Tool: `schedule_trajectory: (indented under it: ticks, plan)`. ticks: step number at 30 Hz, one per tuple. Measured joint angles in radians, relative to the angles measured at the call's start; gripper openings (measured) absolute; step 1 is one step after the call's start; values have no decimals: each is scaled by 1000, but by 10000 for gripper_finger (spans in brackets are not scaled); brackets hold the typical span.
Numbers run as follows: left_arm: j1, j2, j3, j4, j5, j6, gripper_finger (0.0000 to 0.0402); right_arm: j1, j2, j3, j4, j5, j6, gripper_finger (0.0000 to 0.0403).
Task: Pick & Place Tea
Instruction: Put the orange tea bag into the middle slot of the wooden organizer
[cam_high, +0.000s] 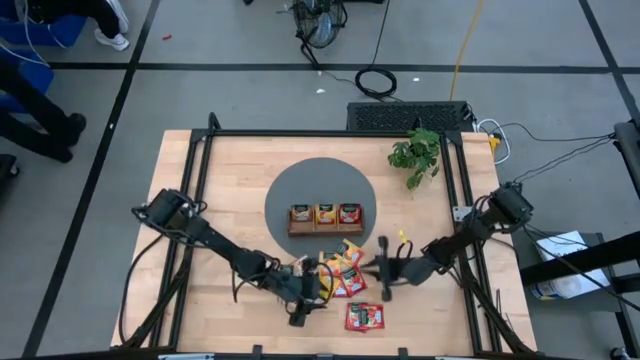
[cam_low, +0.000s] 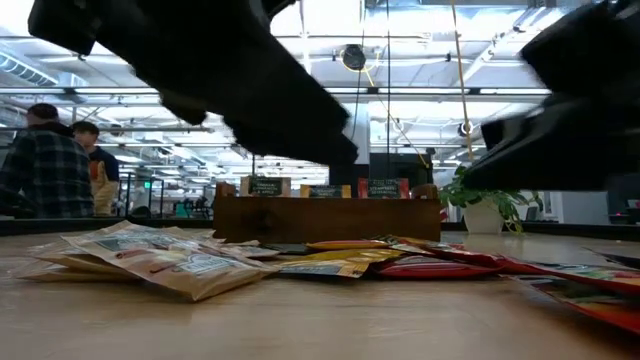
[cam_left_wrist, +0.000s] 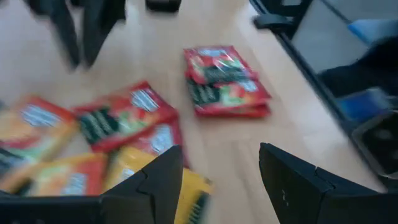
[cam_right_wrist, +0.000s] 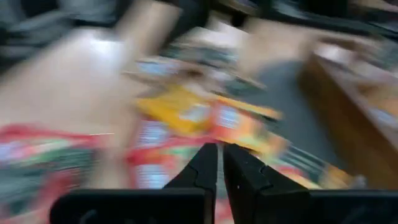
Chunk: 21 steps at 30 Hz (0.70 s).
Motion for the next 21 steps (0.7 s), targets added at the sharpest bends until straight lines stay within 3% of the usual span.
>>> schedule_trajectory:
  ticks: [2,4,8,12,17,21]
  plan:
    - [0,4,0,-3,-100,57,214,-20,2,-1,-25,22,14,8]
    - [5,4,0,-16,-180,72,214,-39,2,-1,-21,-60,-12,7]
    - [21,4,-1,-104,-178,56,214,-84,2,0,12,-289,-31,4]
    - [31,25,1,-116,-169,39,214,-112,2,12,4,-315,-26,1]
    - [46,71,-1,-129,-267,35,214,-118,1,57,-26,-323,-66,1]
    - [56,84,0,-123,-276,26,214,-146,2,111,-88,-432,-95,0]
